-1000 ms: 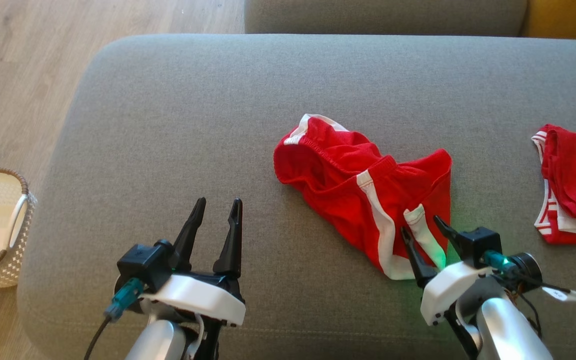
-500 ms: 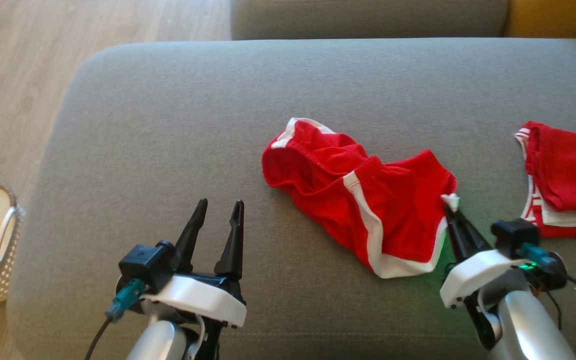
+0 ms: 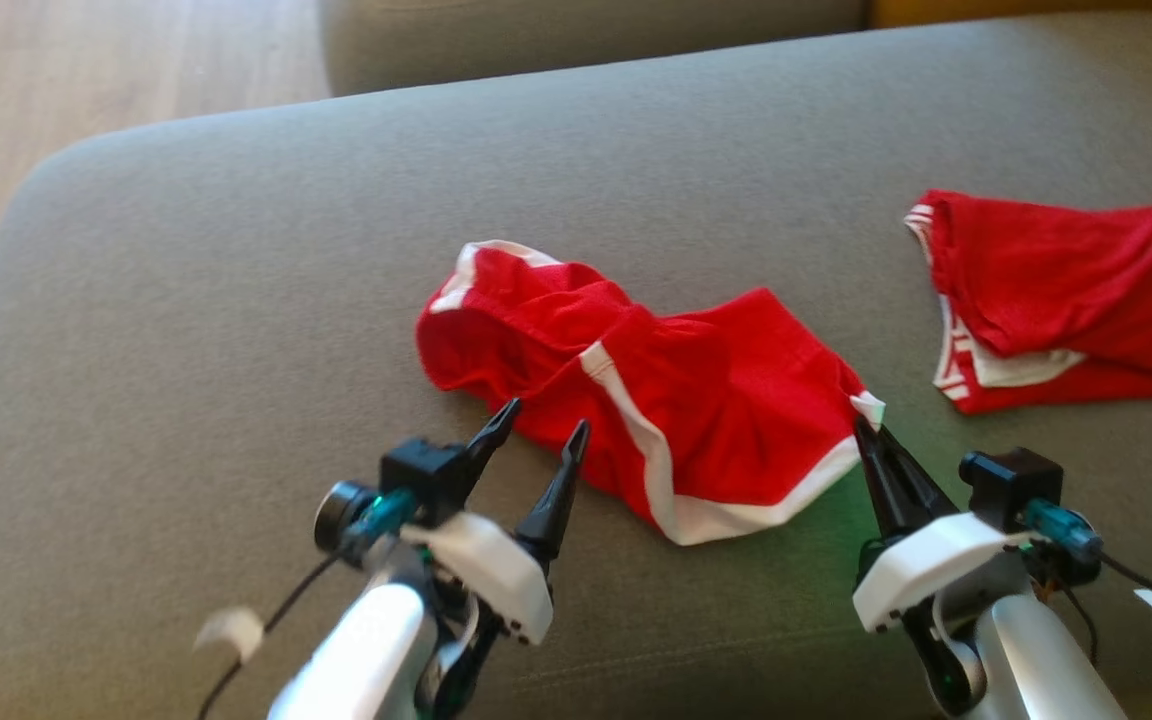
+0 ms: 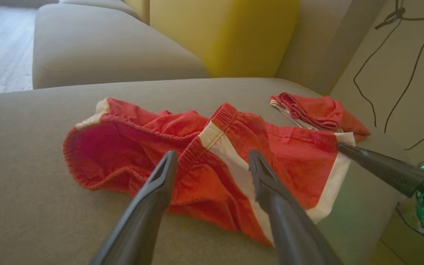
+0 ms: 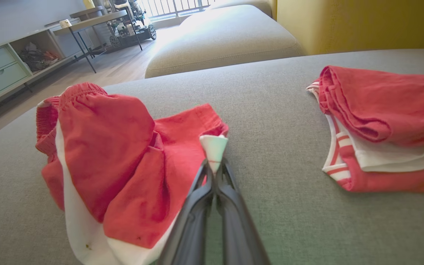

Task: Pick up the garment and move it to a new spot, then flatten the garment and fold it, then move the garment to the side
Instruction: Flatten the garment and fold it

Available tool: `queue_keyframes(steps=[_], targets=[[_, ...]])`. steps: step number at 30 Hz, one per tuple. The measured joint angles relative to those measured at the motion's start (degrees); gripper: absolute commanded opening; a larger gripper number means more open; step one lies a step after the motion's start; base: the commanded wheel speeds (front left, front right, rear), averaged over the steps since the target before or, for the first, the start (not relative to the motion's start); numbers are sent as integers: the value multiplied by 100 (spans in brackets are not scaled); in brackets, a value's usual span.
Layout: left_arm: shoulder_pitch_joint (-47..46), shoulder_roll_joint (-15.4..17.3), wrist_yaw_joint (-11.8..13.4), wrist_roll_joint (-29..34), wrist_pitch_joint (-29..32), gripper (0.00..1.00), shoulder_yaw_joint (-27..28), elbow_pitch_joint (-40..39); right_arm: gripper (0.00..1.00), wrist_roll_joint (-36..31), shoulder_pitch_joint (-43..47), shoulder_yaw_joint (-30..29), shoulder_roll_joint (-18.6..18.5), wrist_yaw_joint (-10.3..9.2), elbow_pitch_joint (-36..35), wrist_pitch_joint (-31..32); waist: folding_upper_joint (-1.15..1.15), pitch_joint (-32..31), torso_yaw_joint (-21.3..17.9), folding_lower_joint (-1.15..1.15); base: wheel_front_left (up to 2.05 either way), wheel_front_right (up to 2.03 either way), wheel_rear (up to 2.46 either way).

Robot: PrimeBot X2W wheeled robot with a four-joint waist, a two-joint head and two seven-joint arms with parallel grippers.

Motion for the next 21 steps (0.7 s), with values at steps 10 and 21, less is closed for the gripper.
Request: queue_keyframes(steps=[10, 21], targets=[[-1130, 100, -233, 328, 568, 100, -312, 1059, 0, 145, -174, 233, -1, 0, -93, 46, 0, 176, -434, 0, 0, 0, 0], [-1338, 146, -346, 326, 768, 100, -475, 1428, 0, 199, -181, 242, -1, 0, 25, 24, 0, 239, -471, 0, 0, 0, 0]])
